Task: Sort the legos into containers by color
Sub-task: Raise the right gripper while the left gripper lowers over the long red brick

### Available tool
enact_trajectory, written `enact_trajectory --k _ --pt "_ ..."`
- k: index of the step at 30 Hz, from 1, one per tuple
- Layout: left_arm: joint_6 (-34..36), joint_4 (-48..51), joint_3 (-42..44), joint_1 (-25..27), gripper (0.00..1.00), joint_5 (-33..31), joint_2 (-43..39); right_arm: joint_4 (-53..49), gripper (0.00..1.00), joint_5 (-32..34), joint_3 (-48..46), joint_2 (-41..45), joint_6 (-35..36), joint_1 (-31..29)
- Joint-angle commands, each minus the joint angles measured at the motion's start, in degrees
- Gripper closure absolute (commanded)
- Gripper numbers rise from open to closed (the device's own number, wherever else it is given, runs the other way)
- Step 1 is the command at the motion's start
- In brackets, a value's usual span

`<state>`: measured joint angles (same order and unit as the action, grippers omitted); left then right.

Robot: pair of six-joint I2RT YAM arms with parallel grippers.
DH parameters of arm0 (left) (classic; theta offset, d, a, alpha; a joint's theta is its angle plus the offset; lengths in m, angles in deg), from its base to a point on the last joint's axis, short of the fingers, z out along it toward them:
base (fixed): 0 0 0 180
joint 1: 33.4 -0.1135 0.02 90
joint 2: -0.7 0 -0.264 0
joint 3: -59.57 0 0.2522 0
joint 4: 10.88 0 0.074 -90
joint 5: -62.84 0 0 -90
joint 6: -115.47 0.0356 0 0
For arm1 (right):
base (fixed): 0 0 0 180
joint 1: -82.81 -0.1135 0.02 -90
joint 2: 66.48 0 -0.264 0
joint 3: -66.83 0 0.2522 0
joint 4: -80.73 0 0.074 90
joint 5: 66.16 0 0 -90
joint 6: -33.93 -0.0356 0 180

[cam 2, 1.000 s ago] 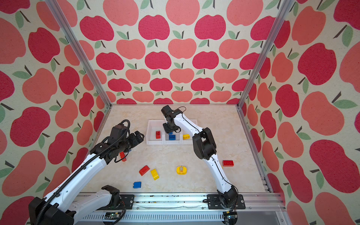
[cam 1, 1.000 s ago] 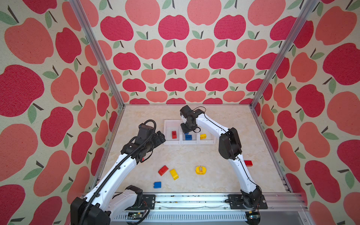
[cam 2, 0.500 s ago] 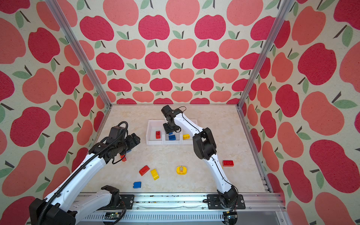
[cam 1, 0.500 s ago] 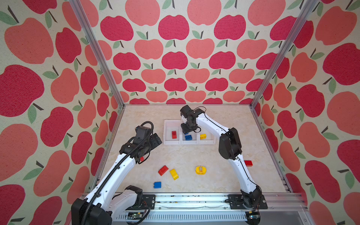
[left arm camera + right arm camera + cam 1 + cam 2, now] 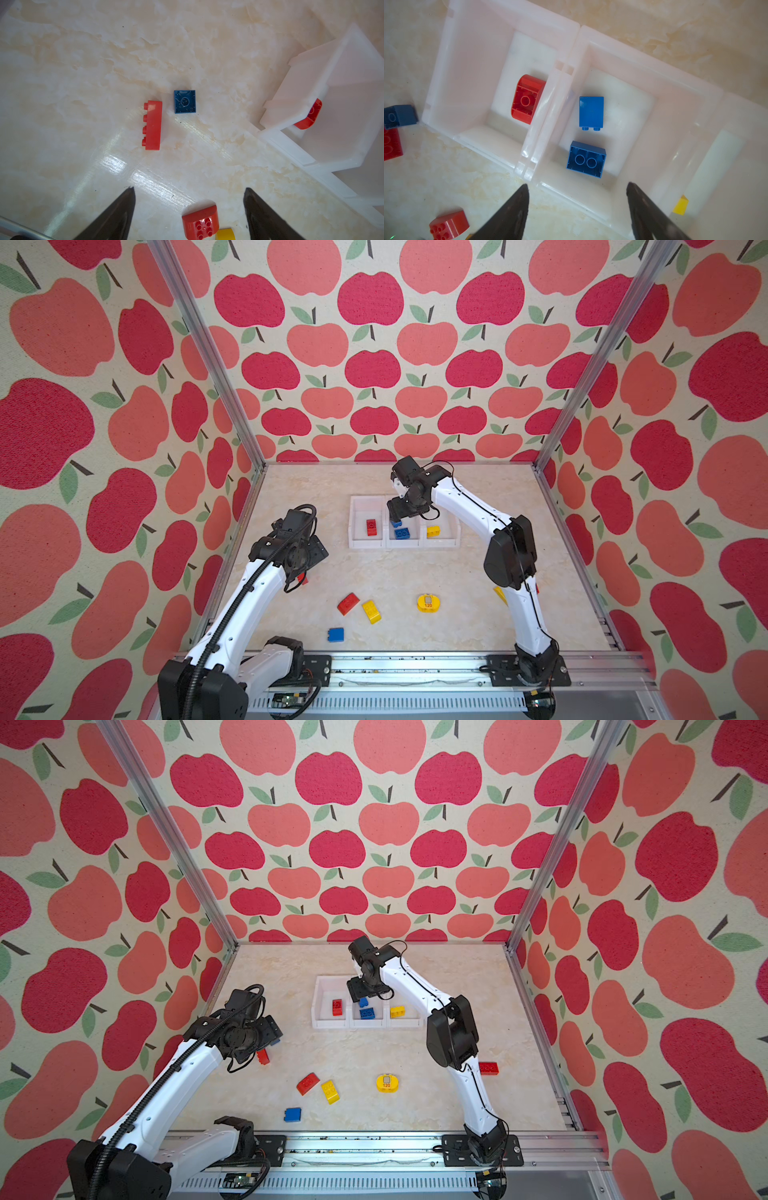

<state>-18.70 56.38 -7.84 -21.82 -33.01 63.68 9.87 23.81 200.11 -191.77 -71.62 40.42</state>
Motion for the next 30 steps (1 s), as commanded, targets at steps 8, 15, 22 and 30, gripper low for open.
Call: enact_trajectory --k 8,15,22,30 --pt "8.0 4.8 -2.8 -4.8 0.27 -0.3 6.1 -0.7 0.22 -5.3 -14.1 14.2 -3.5 1.0" --pt "11.6 1.2 -0.7 -7.6 0.34 1.7 9.5 0.2 0.22 -5.6 -23.2 22.5 -5.0 2.9" --pt "15.3 -2.7 0.7 -10.9 0.4 3.6 13.7 0.7 0.22 -5.2 -29.3 28.3 -6.2 4.6" --pt "17.1 -6.5 1.6 -11.7 0.45 4.5 18.7 0.9 0.22 -4.8 -32.9 32.0 -6.6 6.3"
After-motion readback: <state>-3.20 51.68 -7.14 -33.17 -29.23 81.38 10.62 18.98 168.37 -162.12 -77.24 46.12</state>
